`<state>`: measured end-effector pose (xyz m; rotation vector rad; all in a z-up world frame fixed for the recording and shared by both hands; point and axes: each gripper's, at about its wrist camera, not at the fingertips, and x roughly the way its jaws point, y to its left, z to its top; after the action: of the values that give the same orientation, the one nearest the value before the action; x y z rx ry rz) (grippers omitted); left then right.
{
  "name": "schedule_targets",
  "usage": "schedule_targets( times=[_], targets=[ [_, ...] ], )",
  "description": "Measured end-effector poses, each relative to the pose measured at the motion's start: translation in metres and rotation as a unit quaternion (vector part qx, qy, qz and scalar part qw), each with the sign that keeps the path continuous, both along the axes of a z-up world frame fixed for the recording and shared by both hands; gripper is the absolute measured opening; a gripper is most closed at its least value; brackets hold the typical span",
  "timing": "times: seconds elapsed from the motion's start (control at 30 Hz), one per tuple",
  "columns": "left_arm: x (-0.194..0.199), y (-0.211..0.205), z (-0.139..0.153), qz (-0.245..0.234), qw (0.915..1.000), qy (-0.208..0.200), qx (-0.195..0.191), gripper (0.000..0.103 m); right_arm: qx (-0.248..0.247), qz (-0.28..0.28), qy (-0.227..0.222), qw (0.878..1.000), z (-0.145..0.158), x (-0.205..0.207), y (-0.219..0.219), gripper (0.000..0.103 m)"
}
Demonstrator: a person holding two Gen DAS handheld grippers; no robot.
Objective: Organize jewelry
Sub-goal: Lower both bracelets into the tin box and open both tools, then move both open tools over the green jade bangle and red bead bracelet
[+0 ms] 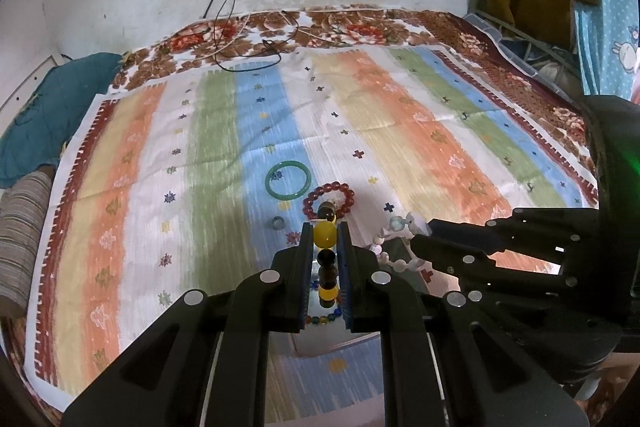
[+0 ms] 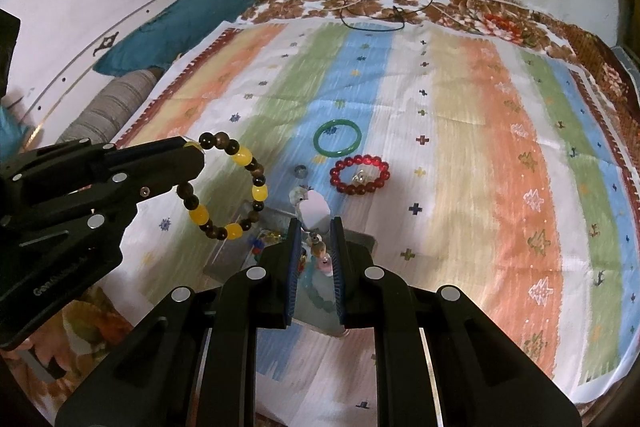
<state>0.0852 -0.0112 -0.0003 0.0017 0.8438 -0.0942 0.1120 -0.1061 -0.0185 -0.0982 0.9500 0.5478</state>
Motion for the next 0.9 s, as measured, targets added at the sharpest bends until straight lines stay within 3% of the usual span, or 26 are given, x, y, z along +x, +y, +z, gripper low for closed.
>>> schedule_targets(
  times=[0.1, 0.2, 0.27, 0.33, 0.47, 0.53, 0.67, 0.9],
  targets=[
    [-0.001, 0.0, -0.001, 0.003, 1.0, 0.003, -0.002, 0.014, -0.003, 0.012, 0.012, 1.0, -0.005, -0.002, 0.002, 0.016],
    [-0.001, 0.002, 0.0, 0.008, 1.0, 0.0, -0.003, 0.031, -0.013, 0.014, 0.016, 1.0, -0.009, -0.002, 0.005, 0.017],
    [0.001, 0.005, 0.0, 0.015, 0.9999, 0.0, -0.003, 0.033, -0.016, 0.008, 0.012, 1.0, -0.009, -0.001, 0.004, 0.022],
    [0.005, 0.011, -0.002, 0.025, 0.9997, 0.005, -0.003, 0.039, -0.015, -0.004, 0.011, 1.0, -0.008, 0.003, -0.001, 0.034],
    [0.013, 0.024, -0.005, 0.046, 0.9988, 0.012, -0.012, 0.05, -0.019, -0.018, 0.011, 1.0, -0.009, 0.01, -0.007, 0.037],
    [0.017, 0.03, -0.006, 0.054, 0.9982, 0.016, -0.019, 0.057, -0.01, -0.022, 0.02, 1.0, -0.011, 0.015, -0.011, 0.044],
    [0.031, 0.034, -0.016, 0.068, 0.9969, 0.036, -0.017, 0.063, 0.008, -0.035, 0.042, 0.998, -0.014, 0.031, -0.016, 0.047],
    [0.057, 0.041, -0.028, 0.079, 0.9955, 0.051, -0.011, 0.069, -0.005, -0.057, 0.044, 0.997, -0.02, 0.055, -0.019, 0.059]
  ],
)
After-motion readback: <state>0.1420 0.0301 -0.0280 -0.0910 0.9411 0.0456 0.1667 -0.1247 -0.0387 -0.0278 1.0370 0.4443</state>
